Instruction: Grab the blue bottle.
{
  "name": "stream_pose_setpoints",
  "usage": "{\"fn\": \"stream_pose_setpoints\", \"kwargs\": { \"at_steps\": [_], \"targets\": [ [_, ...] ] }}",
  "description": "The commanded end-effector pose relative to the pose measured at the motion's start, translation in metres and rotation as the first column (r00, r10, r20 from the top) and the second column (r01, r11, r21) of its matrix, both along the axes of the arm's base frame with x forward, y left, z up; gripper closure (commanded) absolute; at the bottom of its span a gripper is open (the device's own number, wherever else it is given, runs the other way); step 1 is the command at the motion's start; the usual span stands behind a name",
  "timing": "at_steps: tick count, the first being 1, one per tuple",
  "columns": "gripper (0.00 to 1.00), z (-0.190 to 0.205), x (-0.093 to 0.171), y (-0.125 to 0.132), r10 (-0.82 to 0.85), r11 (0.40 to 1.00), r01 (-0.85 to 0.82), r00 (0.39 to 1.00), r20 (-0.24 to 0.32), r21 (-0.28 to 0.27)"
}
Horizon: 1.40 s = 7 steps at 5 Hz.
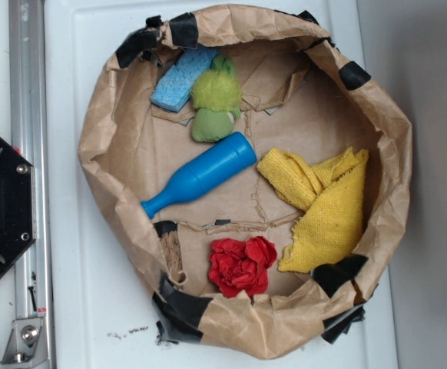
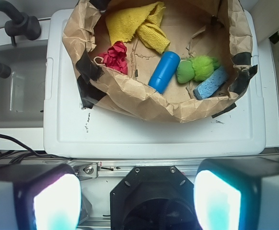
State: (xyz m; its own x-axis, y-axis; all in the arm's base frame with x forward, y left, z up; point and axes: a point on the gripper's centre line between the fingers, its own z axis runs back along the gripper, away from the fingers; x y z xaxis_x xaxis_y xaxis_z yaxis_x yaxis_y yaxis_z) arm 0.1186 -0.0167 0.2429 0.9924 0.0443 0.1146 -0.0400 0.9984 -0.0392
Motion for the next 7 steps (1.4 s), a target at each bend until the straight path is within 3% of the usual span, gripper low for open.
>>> {"fn": "stream_pose_setpoints", "kwargs": {
  "at_steps": [1,2,3,4,6,7],
  "targets": [
    [0.00,0.000,0.000,0.000,0.000,1.000,0.000,1.000,0.000,0.000],
    [0.00,-0.050,0.050,0.033,0.171,0.984,-0.172,0.984,-0.051,-0.032],
    [0.00,-0.095,0.099,0.059,0.270,0.963,-0.270,0.963,0.020,-0.007],
    [0.00,-0.145,0.140,0.074,0.324,0.946,-0.324,0.946,0.031,0.005],
    [0.00,-0.226,0.126,0.050,0.284,0.959,-0.284,0.955,-0.082,0.009],
    [0.20,-0.238,0.127,0.038,0.244,0.969,-0.245,0.965,-0.094,-0.003]
  ]
}}
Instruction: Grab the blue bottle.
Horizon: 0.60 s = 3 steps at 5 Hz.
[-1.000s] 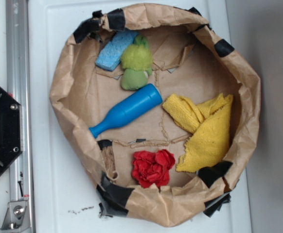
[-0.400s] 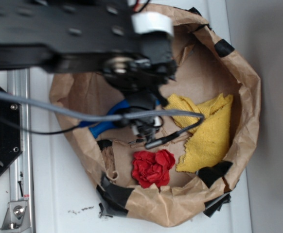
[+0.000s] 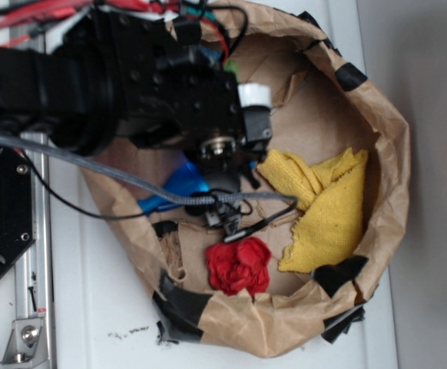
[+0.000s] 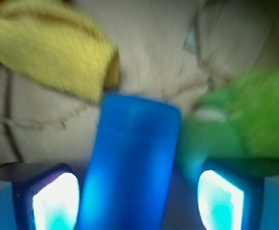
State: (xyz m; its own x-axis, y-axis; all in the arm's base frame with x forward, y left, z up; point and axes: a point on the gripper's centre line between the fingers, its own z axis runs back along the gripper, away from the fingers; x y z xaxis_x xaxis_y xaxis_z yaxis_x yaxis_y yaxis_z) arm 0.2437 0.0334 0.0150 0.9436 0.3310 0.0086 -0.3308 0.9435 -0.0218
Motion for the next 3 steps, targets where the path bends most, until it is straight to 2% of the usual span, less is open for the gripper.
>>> {"fn": "stream_pose_setpoints", "kwargs": {
  "at_steps": [1,2,3],
  "targets": [
    [1.00,0.014,0.007,-0.008,-0.051,0.998,0.050,0.997,0.061,0.026],
    [1.00,0.064,0.010,0.001,-0.234,0.958,0.214,0.968,0.090,0.192],
    [1.00,0.114,0.013,-0.003,-0.263,0.959,0.244,0.956,0.131,0.145]
  ]
}}
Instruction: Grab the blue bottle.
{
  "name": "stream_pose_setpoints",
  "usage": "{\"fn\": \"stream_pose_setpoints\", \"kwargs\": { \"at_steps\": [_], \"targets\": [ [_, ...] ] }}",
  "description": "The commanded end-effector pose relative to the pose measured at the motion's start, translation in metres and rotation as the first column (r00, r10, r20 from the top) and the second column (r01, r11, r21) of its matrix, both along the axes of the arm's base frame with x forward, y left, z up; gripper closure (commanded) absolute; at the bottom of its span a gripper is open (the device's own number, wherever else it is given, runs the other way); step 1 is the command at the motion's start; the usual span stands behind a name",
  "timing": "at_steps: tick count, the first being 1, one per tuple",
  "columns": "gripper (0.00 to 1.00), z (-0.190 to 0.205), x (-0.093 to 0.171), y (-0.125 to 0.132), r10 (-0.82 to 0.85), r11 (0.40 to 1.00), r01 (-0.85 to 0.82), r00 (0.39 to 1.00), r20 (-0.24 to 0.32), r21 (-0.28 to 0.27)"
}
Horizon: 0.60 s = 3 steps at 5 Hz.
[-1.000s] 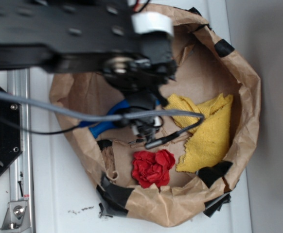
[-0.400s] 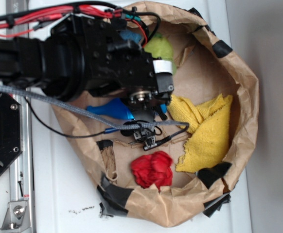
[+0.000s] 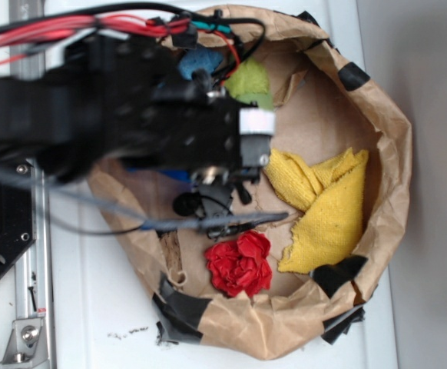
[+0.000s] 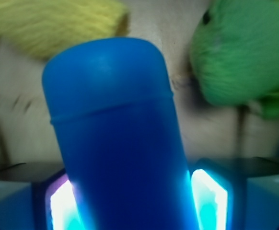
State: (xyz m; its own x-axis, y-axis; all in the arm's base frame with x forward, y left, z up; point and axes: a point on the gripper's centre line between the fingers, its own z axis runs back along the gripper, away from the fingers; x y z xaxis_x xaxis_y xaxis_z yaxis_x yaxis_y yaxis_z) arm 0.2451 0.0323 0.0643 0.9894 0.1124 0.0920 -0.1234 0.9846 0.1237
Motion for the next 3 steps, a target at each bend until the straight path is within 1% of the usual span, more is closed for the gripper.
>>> {"fn": "stream_pose_setpoints", "kwargs": {
  "at_steps": [1,2,3],
  "targets": [
    [1.00,0.115,0.013,0.001,0.056,0.996,-0.046,0.989,0.140,-0.079],
    [1.00,0.134,0.013,-0.002,0.126,0.987,-0.106,0.979,0.160,-0.125],
    [1.00,0.135,0.014,-0.005,0.120,0.988,-0.102,0.982,0.148,-0.119]
  ]
}}
